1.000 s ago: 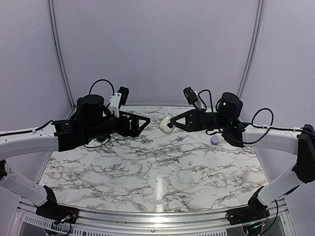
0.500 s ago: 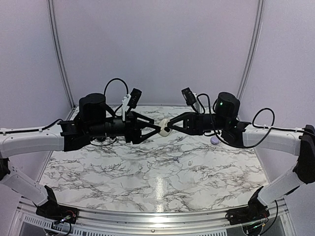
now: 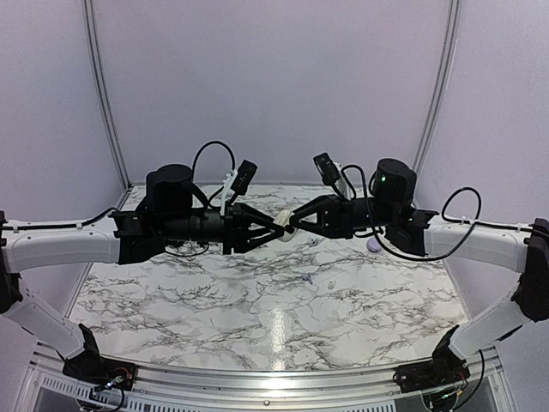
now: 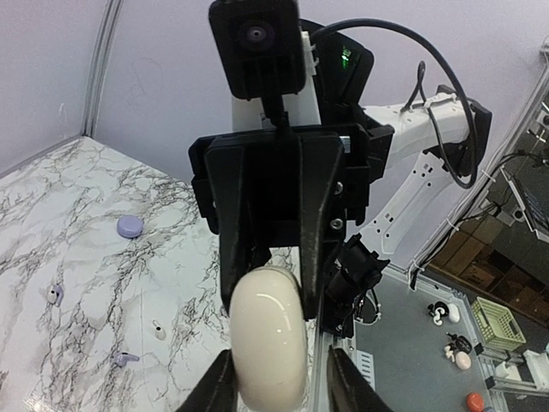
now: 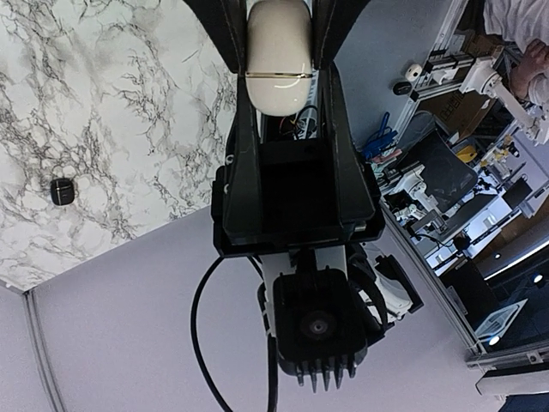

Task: Insert the wireless bluetooth earbuds into the charging case
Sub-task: Pass from the right arm to the left

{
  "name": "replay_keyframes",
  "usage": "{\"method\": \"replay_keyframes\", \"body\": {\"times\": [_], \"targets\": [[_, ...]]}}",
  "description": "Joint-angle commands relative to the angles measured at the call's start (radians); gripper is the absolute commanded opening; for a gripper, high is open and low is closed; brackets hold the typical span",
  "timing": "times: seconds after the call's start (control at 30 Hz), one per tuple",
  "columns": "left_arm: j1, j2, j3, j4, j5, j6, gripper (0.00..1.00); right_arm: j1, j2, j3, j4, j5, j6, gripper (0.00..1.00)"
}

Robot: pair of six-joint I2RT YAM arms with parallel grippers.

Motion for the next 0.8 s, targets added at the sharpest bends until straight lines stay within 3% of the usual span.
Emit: {"method": "replay_keyframes", "body": {"times": [0.0, 0.17, 0.33, 0.4, 0.77], "targets": [[-0.006, 0.001, 0.028, 0.045, 0.034, 0.006, 0.31, 0.008, -0.019, 0.043, 0.001, -0.003, -0.018, 0.00], [-0.005, -0.004, 0.026, 0.045, 0.034, 0.008, 0.18, 0.008, -0.020, 0.041, 0.008, -0.008, -0.010, 0.00], [-0.005, -0.020, 0.014, 0.045, 0.042, 0.011, 0.13, 0.003, -0.020, 0.040, -0.010, -0.016, -0.012, 0.29], [-0.005, -0.027, 0.009, 0.045, 0.043, 0.010, 0.13, 0.001, -0.025, 0.041, -0.030, -0.015, -0.025, 0.34], [-0.004, -0.026, 0.004, 0.045, 0.033, 0.004, 0.12, 0.002, -0.030, 0.054, -0.119, -0.023, -0.083, 0.33]]}}
